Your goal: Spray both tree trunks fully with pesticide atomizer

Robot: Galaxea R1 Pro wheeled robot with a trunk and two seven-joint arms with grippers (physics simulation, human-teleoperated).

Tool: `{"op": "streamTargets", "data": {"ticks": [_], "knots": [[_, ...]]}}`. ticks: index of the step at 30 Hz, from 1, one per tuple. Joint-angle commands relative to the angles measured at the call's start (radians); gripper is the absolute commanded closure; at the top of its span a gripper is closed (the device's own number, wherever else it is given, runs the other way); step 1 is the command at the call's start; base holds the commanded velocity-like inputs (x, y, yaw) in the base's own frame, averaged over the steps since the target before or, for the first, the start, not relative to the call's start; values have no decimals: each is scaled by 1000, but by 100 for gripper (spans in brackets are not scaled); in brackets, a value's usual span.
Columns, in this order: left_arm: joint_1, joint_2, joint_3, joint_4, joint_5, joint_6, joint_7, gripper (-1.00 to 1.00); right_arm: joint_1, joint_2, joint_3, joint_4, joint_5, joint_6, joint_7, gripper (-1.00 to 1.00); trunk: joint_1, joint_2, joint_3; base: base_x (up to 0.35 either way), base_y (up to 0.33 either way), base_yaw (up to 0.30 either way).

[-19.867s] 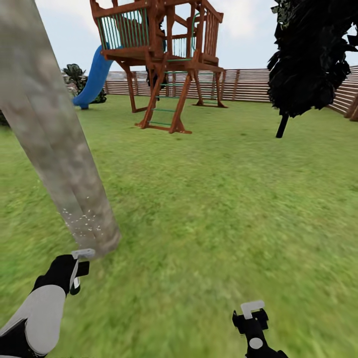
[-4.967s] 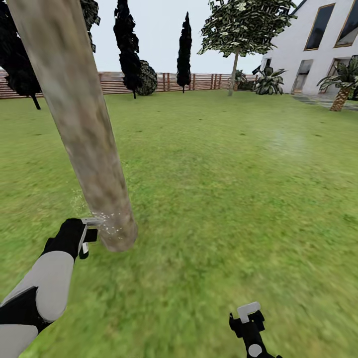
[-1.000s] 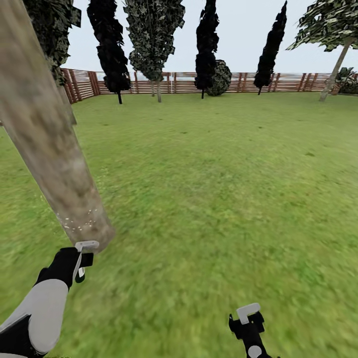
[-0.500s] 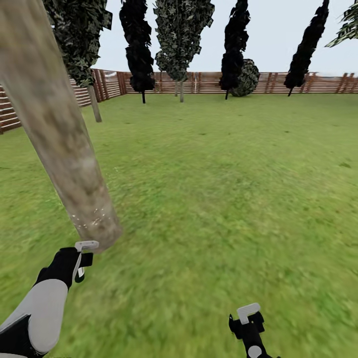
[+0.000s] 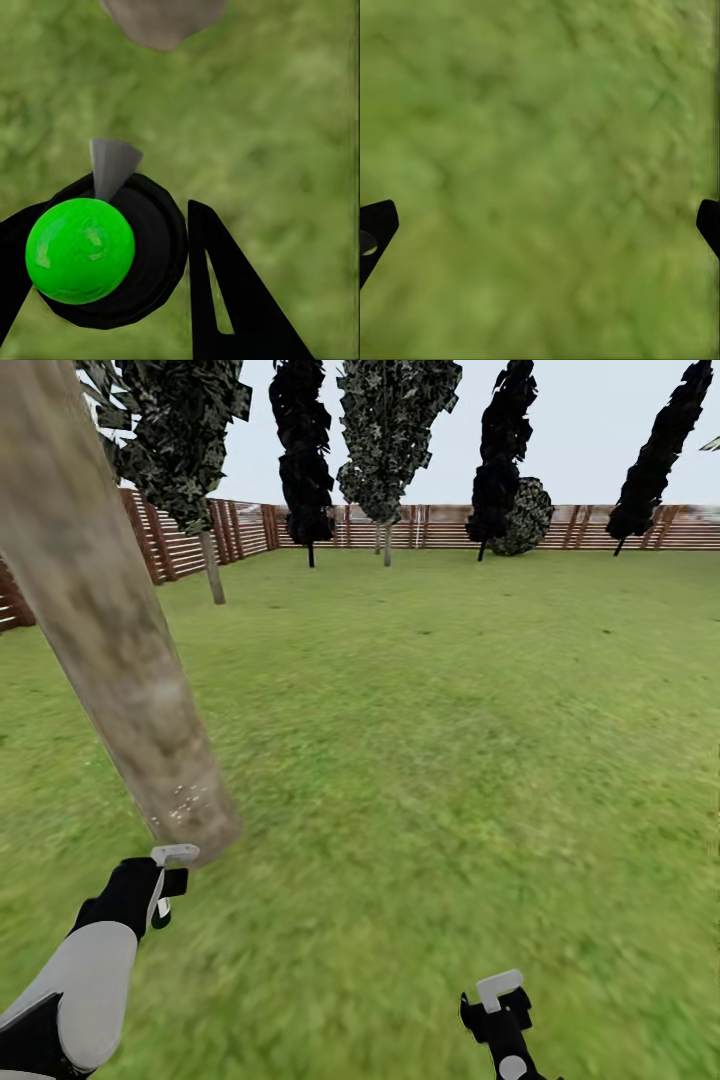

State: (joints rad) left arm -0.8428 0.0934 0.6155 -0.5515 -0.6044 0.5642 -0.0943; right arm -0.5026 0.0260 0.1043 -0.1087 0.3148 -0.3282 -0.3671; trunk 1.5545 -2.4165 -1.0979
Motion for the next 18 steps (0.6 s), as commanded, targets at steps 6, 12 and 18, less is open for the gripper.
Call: {"op": "streamTargets", "data": {"ticks": [6,12,18], "knots": [[-1,-2,7,-3,-3,-1,-11,100,0,-1,8,0,1,0,-7,-100,0,0,-1,-9,-253,0],[-9,-1,8,-16,31,-3,-14,100,1,-1,8,0,1,0,-7,-100,0,0,-1,-58,-43,158],[-70,7,-1,-17,32,8,-11,100,1,-1,8,0,1,0,-7,-100,0,0,-1,-1,-1,272]]}}
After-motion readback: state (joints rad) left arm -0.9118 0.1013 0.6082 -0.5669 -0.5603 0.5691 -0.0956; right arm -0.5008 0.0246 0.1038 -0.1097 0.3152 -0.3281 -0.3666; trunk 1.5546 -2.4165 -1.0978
